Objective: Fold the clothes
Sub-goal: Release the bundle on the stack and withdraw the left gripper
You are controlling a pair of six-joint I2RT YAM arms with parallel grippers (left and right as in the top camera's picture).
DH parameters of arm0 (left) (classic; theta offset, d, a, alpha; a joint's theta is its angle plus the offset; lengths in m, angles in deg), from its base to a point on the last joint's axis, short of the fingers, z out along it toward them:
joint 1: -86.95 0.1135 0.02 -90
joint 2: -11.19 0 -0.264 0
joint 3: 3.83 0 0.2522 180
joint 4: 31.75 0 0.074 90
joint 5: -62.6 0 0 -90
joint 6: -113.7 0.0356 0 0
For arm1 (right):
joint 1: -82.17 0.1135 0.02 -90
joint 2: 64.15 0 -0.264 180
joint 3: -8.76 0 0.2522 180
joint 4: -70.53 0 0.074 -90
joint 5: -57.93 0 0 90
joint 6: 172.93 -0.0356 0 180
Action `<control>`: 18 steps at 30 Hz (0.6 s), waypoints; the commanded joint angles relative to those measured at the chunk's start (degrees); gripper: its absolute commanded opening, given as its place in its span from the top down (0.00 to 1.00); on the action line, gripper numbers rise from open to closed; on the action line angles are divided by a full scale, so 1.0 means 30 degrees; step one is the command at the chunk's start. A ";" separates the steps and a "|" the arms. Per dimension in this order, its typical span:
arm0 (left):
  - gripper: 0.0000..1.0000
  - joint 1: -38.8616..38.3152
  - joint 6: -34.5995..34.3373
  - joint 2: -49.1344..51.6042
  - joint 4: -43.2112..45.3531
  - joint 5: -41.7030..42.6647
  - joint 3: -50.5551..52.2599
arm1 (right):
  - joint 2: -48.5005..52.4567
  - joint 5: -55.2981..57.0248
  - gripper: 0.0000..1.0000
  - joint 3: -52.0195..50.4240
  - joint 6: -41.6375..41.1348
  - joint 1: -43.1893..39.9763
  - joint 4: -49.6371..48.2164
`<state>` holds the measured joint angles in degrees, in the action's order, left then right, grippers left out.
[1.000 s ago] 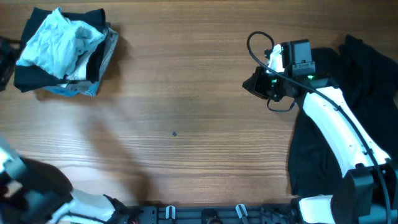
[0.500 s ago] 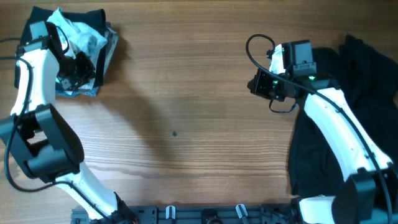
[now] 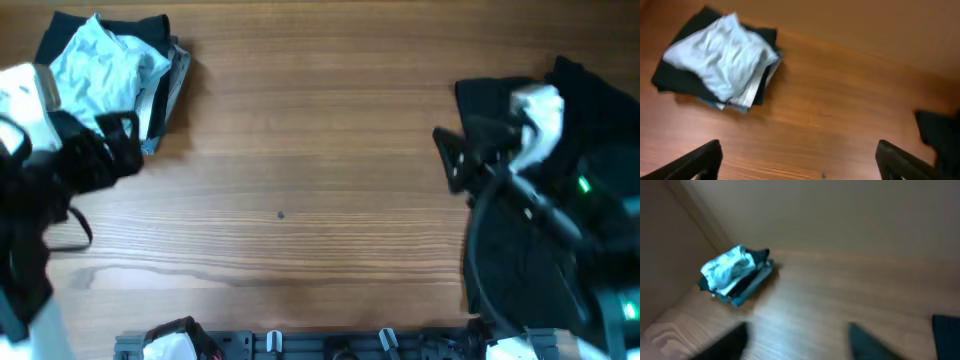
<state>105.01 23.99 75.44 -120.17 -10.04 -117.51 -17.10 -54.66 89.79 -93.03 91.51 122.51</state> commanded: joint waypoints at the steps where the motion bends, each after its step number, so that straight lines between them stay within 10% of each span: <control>1: 0.00 0.0015 0.1763 -0.1129 0.0000 0.1413 0.0051 | -0.1290 0.0488 0.00 0.0328 0.0357 0.0146 0.0597; 12: 0.00 0.0015 0.1763 -0.1275 0.0000 0.1421 0.0051 | -0.0721 0.1698 0.00 0.0299 -0.4750 0.0146 0.3337; 18: 0.00 0.0015 0.1763 -0.1268 0.0000 0.1421 0.0051 | -0.3060 0.3432 0.00 -0.0969 0.3424 0.0146 0.2455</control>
<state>105.01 27.97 71.72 -120.21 -6.84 -117.46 -21.78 -47.80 89.68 -95.37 91.51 131.75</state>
